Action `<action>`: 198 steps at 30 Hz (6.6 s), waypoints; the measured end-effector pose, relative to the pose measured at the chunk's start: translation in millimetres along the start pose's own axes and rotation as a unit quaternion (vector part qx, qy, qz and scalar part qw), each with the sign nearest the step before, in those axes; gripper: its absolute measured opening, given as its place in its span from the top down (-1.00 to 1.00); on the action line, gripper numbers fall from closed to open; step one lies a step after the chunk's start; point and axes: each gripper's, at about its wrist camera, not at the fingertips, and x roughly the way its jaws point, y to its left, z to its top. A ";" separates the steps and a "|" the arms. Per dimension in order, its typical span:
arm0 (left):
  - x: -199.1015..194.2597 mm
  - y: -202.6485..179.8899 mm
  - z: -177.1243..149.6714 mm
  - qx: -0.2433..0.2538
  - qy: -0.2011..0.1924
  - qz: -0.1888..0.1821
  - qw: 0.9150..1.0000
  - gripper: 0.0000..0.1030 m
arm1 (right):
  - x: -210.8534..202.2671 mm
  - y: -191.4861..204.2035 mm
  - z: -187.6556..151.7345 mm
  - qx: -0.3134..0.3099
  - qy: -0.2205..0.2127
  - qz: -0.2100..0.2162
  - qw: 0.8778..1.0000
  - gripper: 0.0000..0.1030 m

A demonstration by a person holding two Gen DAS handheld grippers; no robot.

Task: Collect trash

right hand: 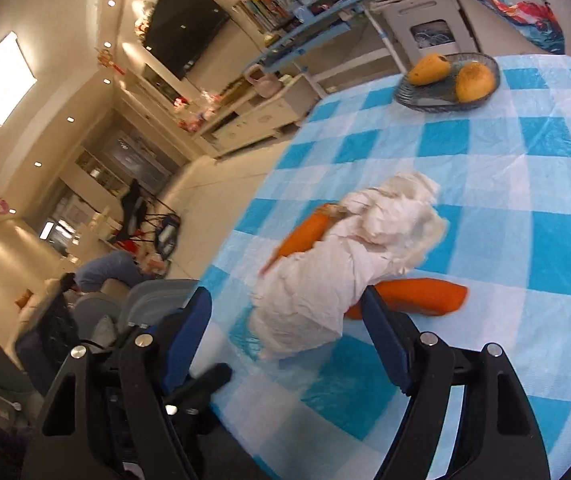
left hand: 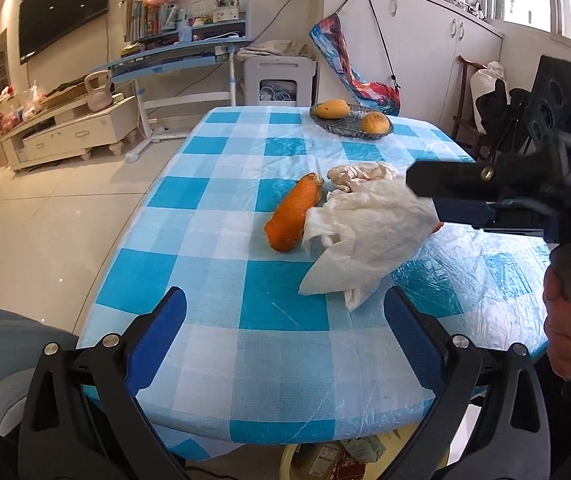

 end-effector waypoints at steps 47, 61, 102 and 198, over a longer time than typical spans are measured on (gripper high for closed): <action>24.9 123.4 -4.6 -0.225 0.053 -0.049 0.972 0.66 | 73.7 43.0 -30.7 -0.114 0.083 -0.129 0.982 0.20; 78.5 86.7 47.3 -0.186 0.066 0.059 0.979 -0.37 | 52.2 23.7 -34.6 -0.078 0.076 -0.100 0.989 0.11; -63.9 61.5 -37.0 -0.156 0.005 -0.120 0.980 0.96 | -23.5 63.8 -117.7 -0.046 0.028 -0.068 0.996 0.63; -55.1 49.4 -72.5 -0.087 -0.012 0.044 0.995 -0.85 | -3.6 50.5 -152.7 -0.055 0.020 -0.300 0.952 -0.70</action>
